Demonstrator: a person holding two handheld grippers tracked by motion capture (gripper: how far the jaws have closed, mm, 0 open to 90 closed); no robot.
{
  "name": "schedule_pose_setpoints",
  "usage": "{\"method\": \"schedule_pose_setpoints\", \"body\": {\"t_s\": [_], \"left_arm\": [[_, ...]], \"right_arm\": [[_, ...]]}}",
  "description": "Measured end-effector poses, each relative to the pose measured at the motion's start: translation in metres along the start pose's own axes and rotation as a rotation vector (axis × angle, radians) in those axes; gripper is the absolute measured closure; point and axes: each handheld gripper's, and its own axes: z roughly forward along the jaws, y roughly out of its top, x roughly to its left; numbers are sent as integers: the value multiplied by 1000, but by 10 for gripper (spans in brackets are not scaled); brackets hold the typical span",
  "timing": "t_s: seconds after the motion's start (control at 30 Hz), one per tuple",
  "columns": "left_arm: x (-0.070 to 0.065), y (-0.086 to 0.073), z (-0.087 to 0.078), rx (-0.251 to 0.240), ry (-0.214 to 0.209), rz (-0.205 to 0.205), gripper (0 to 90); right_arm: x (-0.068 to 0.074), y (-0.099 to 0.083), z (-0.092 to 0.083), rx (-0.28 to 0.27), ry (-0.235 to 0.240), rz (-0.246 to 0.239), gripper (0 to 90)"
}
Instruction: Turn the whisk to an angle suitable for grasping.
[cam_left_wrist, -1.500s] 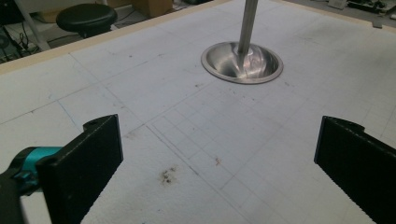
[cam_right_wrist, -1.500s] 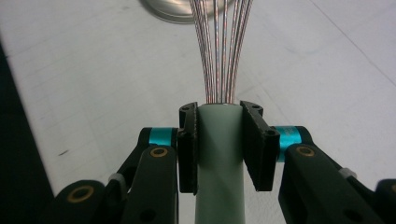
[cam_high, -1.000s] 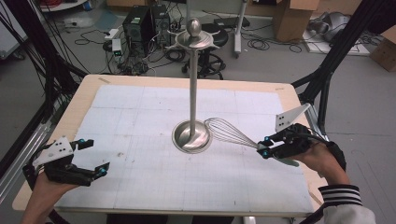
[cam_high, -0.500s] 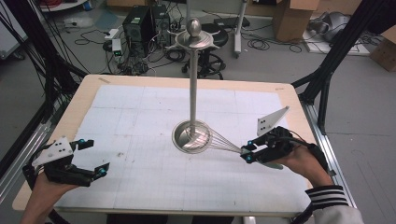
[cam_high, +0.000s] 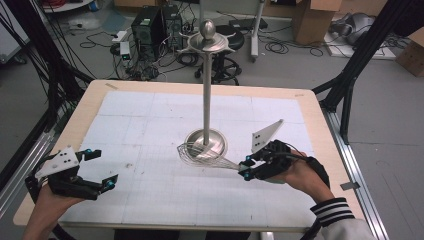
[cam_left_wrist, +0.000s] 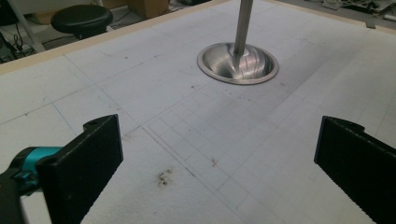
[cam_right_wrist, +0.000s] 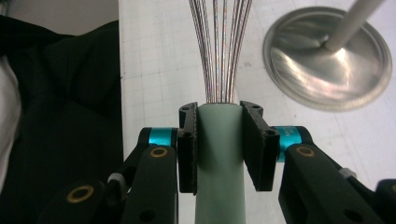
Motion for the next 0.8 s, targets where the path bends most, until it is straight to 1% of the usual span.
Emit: {"method": "schedule_pose_setpoints", "body": {"t_s": [0.03, 0.07, 0.1, 0.13, 0.17, 0.33, 0.4, 0.47, 0.5, 0.53, 0.6, 0.63, 0.67, 0.73, 0.77, 0.8], "left_arm": [[0, 0, 0, 0, 1, 0, 17], [0, 0, 0, -2, 0, 1, 17], [0, 0, -1, -2, 0, 1, 17], [0, 0, -1, -3, -1, 1, 17], [0, 0, -1, -6, 1, -3, 17], [0, 1, -2, -10, -1, 0, 17], [0, 2, -2, -10, -4, 5, 17], [-1, 2, -1, -9, -8, 6, 17], [-1, 2, -1, -9, -8, 4, 17], [-1, 2, -1, -8, -9, 4, 17], [-1, 2, -1, -8, -11, 4, 17], [-1, 2, -1, -8, -11, 5, 17], [-1, 2, -1, -8, -13, 4, 17], [-1, 3, -1, -10, -16, 9, 17], [-1, 3, -2, -10, -15, 8, 17], [-1, 3, -2, -12, -15, 9, 17]], "right_arm": [[1, 3, 4, 4, 11, 3, 691], [2, 4, 7, 3, 3, -2, 691], [3, 6, 11, 0, 6, 9, 691], [3, 8, 14, -1, 15, 2, 691], [4, 10, 17, -3, 9, -9, 691], [6, 19, 31, -31, 31, -24, 691], [7, 23, 36, -22, 42, -21, 691], [9, 27, 41, -17, 33, -33, 691], [9, 29, 44, -11, 43, -33, 691], [10, 32, 46, -9, 38, -37, 691], [11, 36, 52, -15, 47, -32, 691], [11, 38, 54, -17, 43, -28, 690], [10, 39, 57, -14, 52, -30, 691], [11, 42, 63, -10, 49, -32, 691], [11, 43, 66, -3, 60, -33, 691], [12, 45, 70, 5, 47, -41, 690]]}}
